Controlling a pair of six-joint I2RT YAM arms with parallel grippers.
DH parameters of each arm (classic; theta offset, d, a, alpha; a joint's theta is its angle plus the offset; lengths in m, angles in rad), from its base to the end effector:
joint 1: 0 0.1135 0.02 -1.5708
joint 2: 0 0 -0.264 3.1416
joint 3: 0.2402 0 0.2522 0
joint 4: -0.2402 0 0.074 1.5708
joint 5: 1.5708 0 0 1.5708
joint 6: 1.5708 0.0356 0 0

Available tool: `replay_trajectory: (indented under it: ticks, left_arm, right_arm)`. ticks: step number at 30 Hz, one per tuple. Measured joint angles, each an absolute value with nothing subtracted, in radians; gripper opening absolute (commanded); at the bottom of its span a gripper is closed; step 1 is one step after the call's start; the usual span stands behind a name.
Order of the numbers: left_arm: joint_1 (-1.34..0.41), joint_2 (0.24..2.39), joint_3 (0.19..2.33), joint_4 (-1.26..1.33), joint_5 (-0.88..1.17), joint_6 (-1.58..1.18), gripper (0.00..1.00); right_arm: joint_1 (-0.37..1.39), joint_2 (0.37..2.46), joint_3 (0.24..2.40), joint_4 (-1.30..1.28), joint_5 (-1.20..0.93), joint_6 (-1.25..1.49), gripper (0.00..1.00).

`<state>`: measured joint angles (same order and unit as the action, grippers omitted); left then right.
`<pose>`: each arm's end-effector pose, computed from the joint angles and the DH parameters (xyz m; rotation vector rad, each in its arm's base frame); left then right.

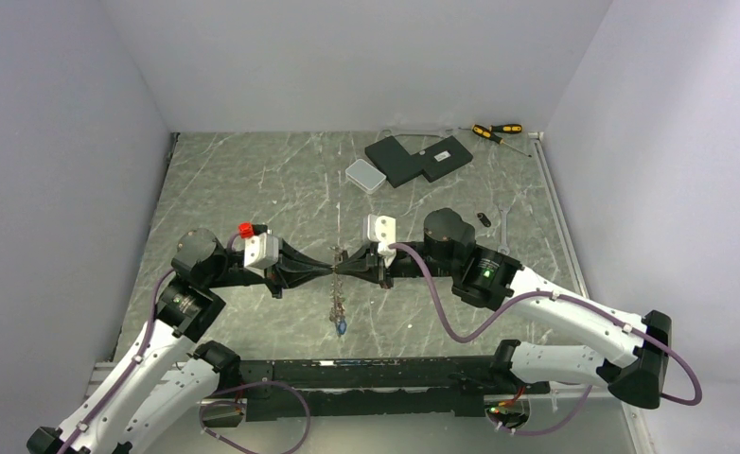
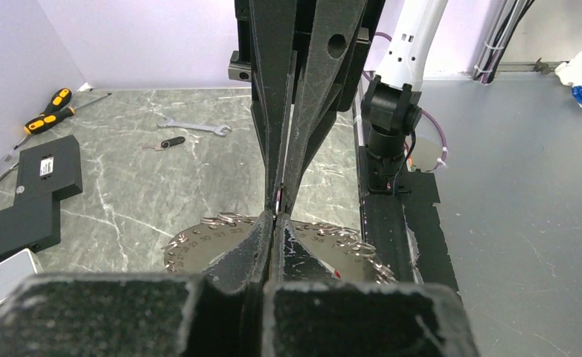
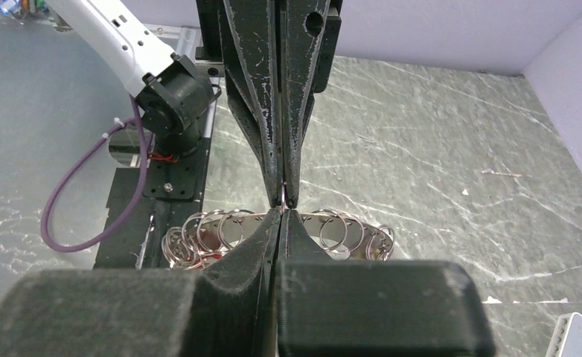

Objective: Put the keys on the keyring

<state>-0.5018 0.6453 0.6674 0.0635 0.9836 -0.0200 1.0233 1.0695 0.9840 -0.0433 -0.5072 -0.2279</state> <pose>0.1138 -0.0962 0.3457 1.1387 1.1762 -1.1291 0.1136 0.2195 0.3704 -1.3449 1.1826 1.0116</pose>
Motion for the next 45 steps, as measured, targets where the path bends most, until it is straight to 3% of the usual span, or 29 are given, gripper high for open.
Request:
replay_trajectory:
  ticks: [7, 11, 14, 19, 39, 41, 45]
  left_arm:
    - [-0.502, 0.644, 0.667, 0.063, 0.983, -0.02, 0.0]
    - [-0.502, 0.638, 0.667, 0.06, 0.979, -0.019, 0.0]
    - [-0.502, 0.633, 0.667, 0.036, 0.971, -0.016, 0.0]
    - [-0.502, 0.625, 0.666, 0.016, 0.955, 0.006, 0.0]
    - [-0.502, 0.632, 0.661, -0.02, 0.934, 0.015, 0.0]
    - [-0.502, 0.636, 0.661, -0.031, 0.923, 0.015, 0.0]
    - [-0.502, 0.638, 0.661, -0.058, 0.892, 0.016, 0.0]
  right_arm:
    - [1.021, 1.072, 0.984, -0.036, -0.508, -0.216, 0.02]
    - [1.022, 1.073, 0.984, -0.036, -0.508, -0.21, 0.4]
    - [1.022, 1.073, 0.984, -0.031, -0.503, -0.206, 0.54]
    - [1.022, 1.06, 0.984, -0.033, -0.483, -0.21, 0.6]
    - [1.021, 0.913, 0.941, -0.104, -0.267, -0.206, 0.61]
    - [1.021, 0.913, 0.933, -0.098, -0.213, -0.197, 0.7]
    - [1.021, 0.923, 0.932, -0.055, -0.059, -0.165, 0.97]
